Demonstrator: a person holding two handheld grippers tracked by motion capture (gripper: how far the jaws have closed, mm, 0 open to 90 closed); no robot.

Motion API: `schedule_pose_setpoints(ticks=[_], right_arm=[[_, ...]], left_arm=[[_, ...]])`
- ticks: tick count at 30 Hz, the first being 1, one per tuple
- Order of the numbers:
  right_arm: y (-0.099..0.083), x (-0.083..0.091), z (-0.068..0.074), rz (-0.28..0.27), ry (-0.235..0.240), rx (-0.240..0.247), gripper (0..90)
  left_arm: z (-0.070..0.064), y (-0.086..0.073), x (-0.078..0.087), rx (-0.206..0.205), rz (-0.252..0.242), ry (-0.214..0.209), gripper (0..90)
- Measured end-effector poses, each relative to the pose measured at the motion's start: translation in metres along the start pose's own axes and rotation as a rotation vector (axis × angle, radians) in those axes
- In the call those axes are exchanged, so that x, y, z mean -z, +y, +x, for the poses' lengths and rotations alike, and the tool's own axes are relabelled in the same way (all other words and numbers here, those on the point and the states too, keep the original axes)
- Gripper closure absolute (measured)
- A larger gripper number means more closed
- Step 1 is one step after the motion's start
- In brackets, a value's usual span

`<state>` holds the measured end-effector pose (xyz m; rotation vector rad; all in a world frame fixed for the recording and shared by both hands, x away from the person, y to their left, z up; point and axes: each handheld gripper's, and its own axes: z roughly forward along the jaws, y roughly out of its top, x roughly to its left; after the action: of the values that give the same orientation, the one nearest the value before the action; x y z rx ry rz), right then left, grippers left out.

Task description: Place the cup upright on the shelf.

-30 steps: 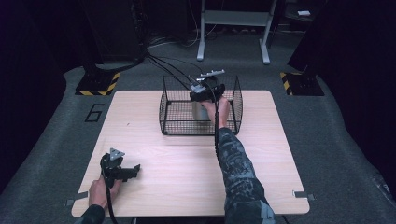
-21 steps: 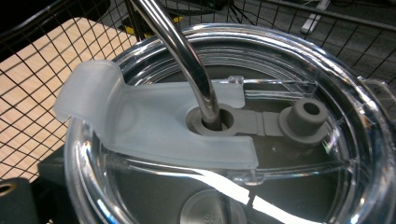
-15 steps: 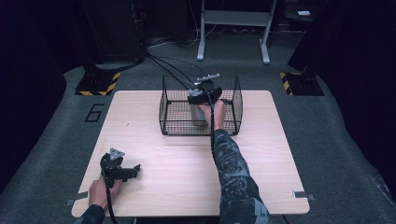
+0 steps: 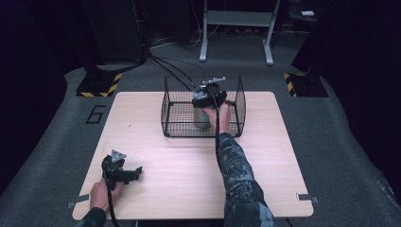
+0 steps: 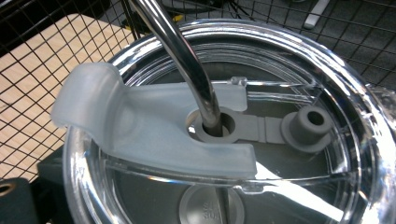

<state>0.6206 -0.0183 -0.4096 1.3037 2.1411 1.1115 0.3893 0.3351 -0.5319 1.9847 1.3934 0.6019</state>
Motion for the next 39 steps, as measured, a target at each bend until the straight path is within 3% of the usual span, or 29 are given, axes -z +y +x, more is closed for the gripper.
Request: schedule_pose_setpoints(ticks=[1, 2, 12, 16, 20, 30, 32, 34, 39], right_arm=[[-0.001, 0.000, 0.000, -0.003, -0.001, 0.007, 2.9], [0.000, 0.001, 0.001, -0.002, 0.000, 0.015, 2.7], [0.000, -0.001, 0.001, 0.050, 0.027, 0.015, 0.0], [0.001, 0.006, 0.000, 0.052, 0.050, 0.019, 0.0], [0.002, 0.021, -0.004, 0.049, 0.061, 0.014, 0.0], [-0.002, 0.048, -0.003, 0.049, 0.086, 0.061, 0.0], [-0.002, 0.056, -0.004, 0.041, 0.090, 0.077, 0.0], [-0.003, 0.065, -0.002, 0.031, 0.105, 0.061, 0.0], [-0.007, 0.090, 0.003, 0.020, 0.123, 0.100, 0.0]], left_arm=[[-0.001, 0.000, -0.001, 0.015, -0.010, 0.001, 0.0], [0.000, 0.000, 0.000, 0.000, 0.000, 0.000, 0.1], [0.000, 0.000, 0.000, -0.001, 0.000, 0.000, 0.1], [-0.001, 0.000, -0.001, 0.015, -0.012, 0.002, 0.1], [-0.001, 0.000, -0.001, 0.014, -0.013, 0.002, 0.1], [-0.001, 0.000, -0.001, 0.007, -0.007, 0.000, 0.1], [-0.001, 0.000, -0.001, 0.007, -0.007, 0.000, 0.1], [-0.001, 0.000, -0.001, 0.006, -0.007, 0.000, 0.1], [-0.001, 0.000, -0.001, 0.008, -0.009, 0.000, 0.1]])
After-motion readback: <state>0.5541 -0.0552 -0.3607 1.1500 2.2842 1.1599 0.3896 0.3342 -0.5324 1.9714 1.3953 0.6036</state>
